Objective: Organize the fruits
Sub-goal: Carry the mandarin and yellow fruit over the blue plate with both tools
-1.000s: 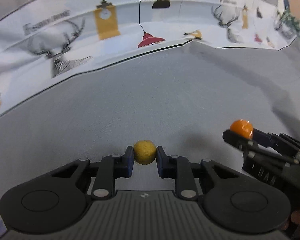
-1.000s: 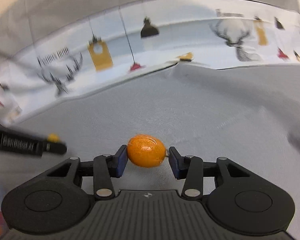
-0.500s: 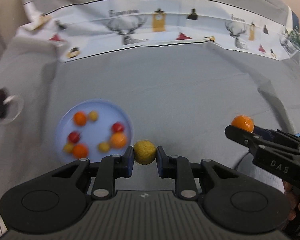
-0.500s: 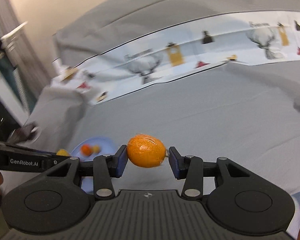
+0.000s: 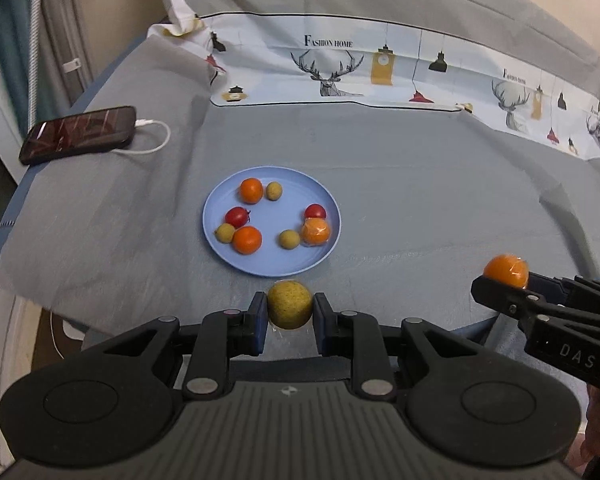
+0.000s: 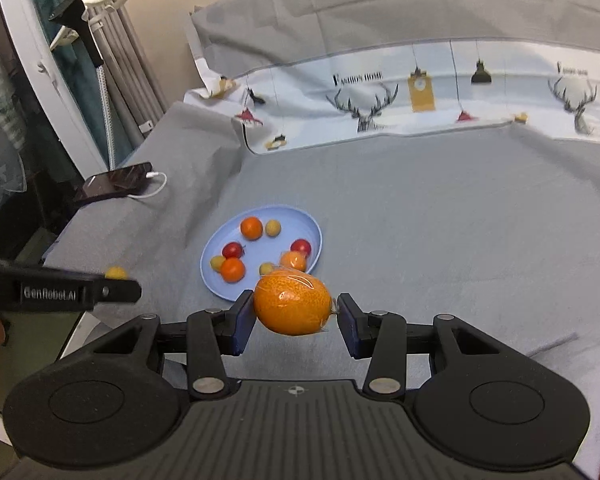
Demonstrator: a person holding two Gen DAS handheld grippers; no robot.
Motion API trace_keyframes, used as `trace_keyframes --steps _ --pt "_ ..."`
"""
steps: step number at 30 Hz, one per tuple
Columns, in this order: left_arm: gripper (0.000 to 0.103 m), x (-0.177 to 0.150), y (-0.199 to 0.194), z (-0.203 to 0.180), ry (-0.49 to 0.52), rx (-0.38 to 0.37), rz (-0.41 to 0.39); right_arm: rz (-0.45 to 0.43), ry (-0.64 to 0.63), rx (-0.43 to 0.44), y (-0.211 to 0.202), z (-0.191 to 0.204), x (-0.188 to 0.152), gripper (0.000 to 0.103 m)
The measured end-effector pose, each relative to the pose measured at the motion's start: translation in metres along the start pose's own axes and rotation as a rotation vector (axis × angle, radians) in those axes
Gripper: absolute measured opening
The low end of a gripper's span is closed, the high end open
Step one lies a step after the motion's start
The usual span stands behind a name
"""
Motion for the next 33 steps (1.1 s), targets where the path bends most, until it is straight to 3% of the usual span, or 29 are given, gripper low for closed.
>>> trace_keyframes --steps 10,16,25,33 --pt "0.026 -0.003 -0.010 0.002 -0.006 -0.016 -0.013 -0.026 -0.047 -0.020 -0.014 0.015 0.001 0.046" --pt "0.026 0.002 -0.014 0.007 -0.063 -0.020 -0.037 -0.016 -0.078 -0.013 -0.014 0.018 0.002 0.046" --pt "0.026 0.005 0.007 0.026 -0.077 0.004 0.011 0.028 -0.052 -0.018 0.001 0.014 -0.001 0.046" --pt "0.026 0.030 0.043 0.033 -0.071 0.041 0.037 0.052 -0.084 -0.017 0.037 0.018 0.009 0.046"
Point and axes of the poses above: each gripper's, at about its wrist camera, not at the fingertips, and y roughly the way its jaws point, z to its left, x to its top, the point moved 5 cm from there along y, roughly the way its jaws point, and after that the axes turned 9 degrees about -z, right-handed, at the moved point
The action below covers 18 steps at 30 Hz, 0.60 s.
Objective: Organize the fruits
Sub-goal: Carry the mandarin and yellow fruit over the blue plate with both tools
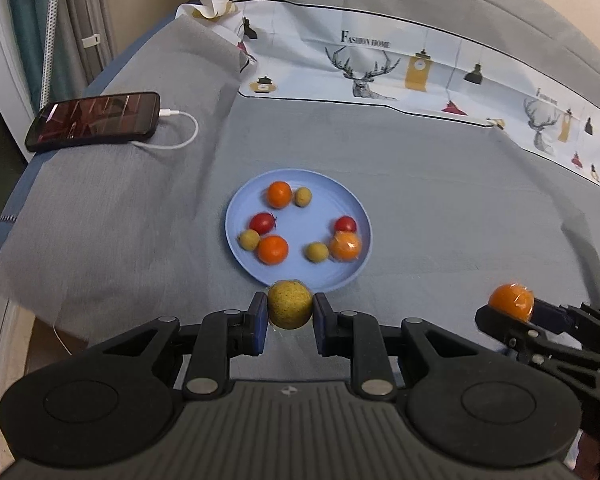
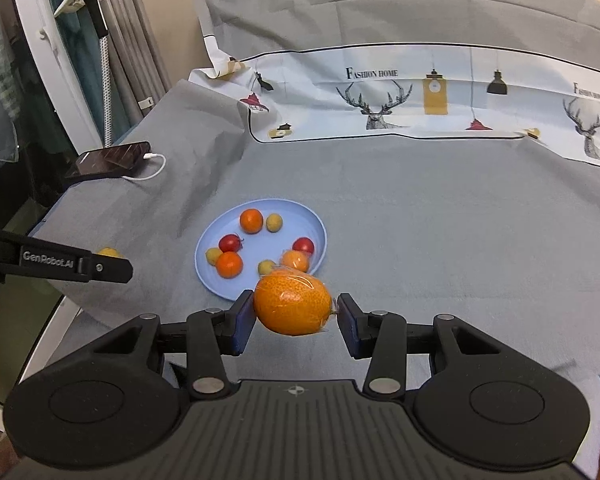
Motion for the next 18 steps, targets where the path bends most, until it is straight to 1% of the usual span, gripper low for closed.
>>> trace_keyframes --steps 4,10,13,18 --pt "0.026 0.014 0.021 0.000 0.015 0.026 0.006 0.015 0.002 0.010 0.025 0.002 0.008 0.046" --pt "0.026 0.030 0.059 0.000 0.026 0.042 0.044 0.046 -0.016 0.020 0.064 0.003 0.017 0.046" --pt "0.026 0.036 0.082 -0.001 0.026 0.051 0.057 0.062 -0.048 0.009 0.091 0.001 0.017 0.046" --pt "0.026 0.048 0.120 -0.002 0.040 0.063 0.085 0.107 -0.038 0.009 0.133 -0.006 0.017 0.046"
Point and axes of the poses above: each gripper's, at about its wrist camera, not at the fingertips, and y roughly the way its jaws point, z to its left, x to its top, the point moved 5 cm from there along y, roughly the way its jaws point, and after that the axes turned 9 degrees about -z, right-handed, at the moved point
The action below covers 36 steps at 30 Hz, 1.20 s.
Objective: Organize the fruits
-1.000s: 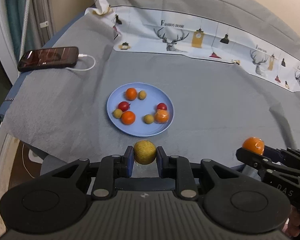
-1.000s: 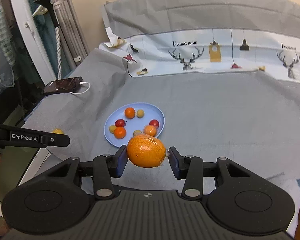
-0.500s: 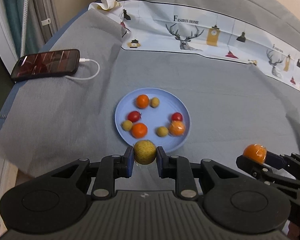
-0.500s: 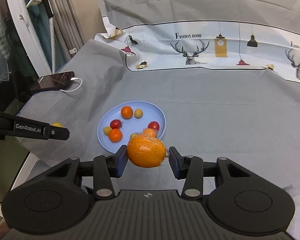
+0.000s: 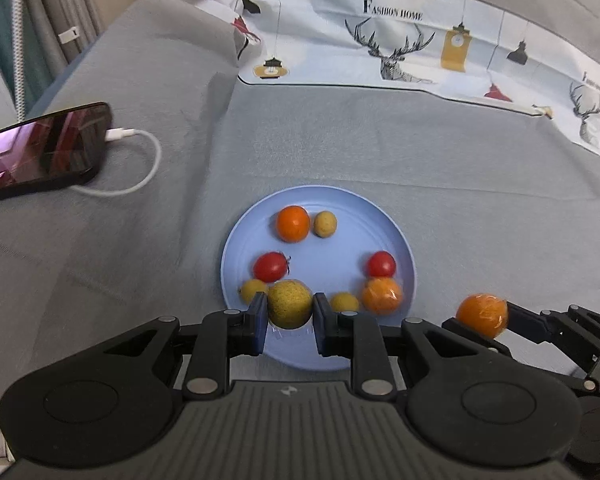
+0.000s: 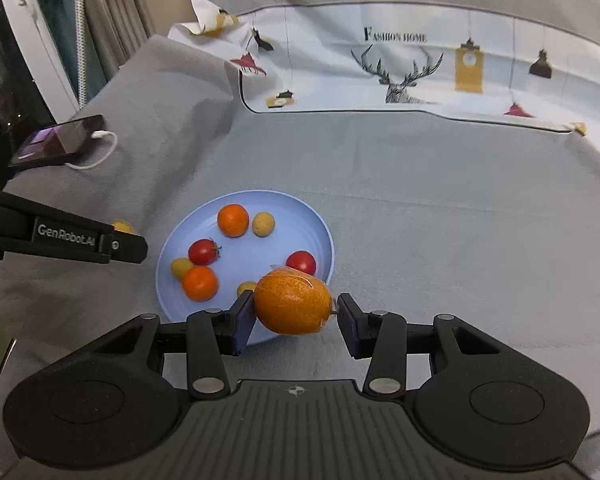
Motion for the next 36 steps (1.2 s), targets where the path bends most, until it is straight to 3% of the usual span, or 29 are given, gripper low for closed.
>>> trace_keyframes --steps 17,18,20,21,22,24,27,36 --pt "0.028 0.015 0.077 0.007 0.023 0.045 0.078 0.040 -0.071 0.034 0.074 0.002 0.017 0.046" --pt "0.034 0.015 0.079 0.007 0.031 0.047 0.083 0.040 -0.079 0.036 0.077 0.003 0.018 0.047" --pt "0.094 0.018 0.080 0.009 0.048 0.057 0.082 0.039 -0.094 0.048 0.084 0.005 0.020 0.049" --pt "0.103 0.019 0.078 0.009 0.050 0.064 0.066 0.037 -0.094 0.053 0.086 0.005 0.021 0.060" --pt "0.103 0.020 0.072 0.010 0.052 0.069 0.035 0.037 -0.091 0.059 0.087 0.005 0.022 0.077" --pt "0.103 0.021 0.064 0.009 0.079 0.072 0.024 0.036 -0.082 0.061 0.086 0.004 0.023 0.088" --pt "0.103 0.016 0.054 0.005 0.105 0.080 0.040 0.050 -0.078 0.048 0.075 0.001 0.021 0.090" --pt "0.103 -0.007 -0.014 -0.004 0.116 0.084 -0.017 0.038 -0.036 -0.009 0.000 -0.001 -0.002 0.098"
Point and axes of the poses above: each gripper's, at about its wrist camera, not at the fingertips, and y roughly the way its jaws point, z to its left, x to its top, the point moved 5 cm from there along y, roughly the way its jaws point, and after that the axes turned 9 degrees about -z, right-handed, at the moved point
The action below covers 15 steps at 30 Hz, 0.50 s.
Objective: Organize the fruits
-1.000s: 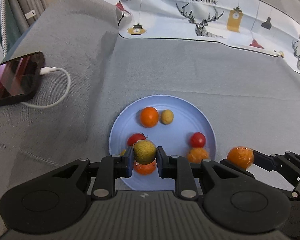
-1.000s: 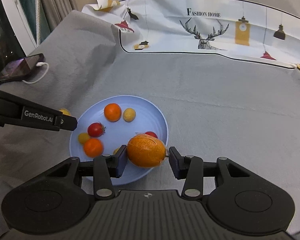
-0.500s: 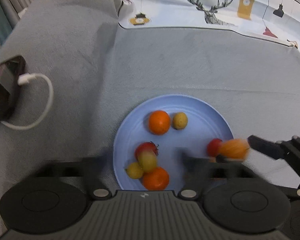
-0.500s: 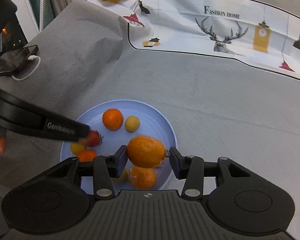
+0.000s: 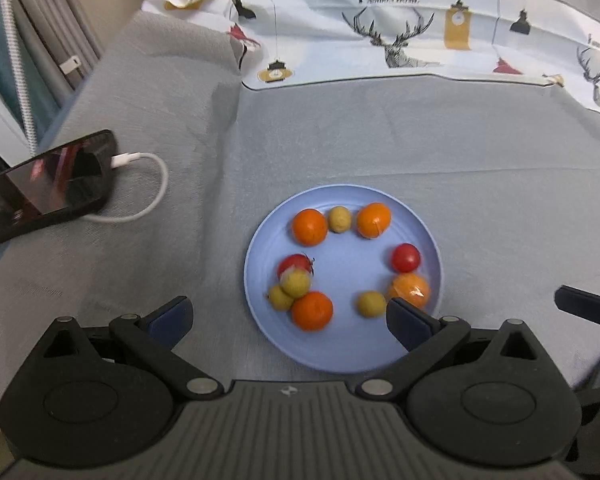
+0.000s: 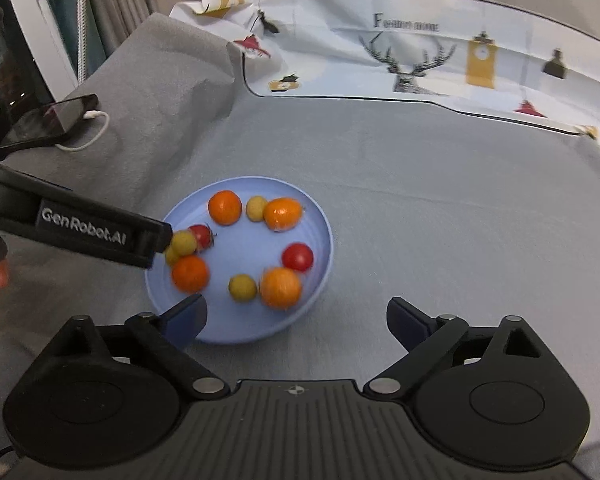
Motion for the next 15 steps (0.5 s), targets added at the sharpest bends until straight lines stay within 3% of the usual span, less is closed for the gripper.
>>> trace_keyframes --steps 8,15 --pt "0.103 -0.026 -0.055 -0.004 0.019 0.007 -0.076 -0.095 0.022 -0.075 -0.060 0.006 -0.013 0.102" --pt "0.103 -0.052 -0.083 -0.001 -0.023 0.025 -0.092 -0.146 0.008 -0.097 -0.095 0.019 -0.029 0.102"
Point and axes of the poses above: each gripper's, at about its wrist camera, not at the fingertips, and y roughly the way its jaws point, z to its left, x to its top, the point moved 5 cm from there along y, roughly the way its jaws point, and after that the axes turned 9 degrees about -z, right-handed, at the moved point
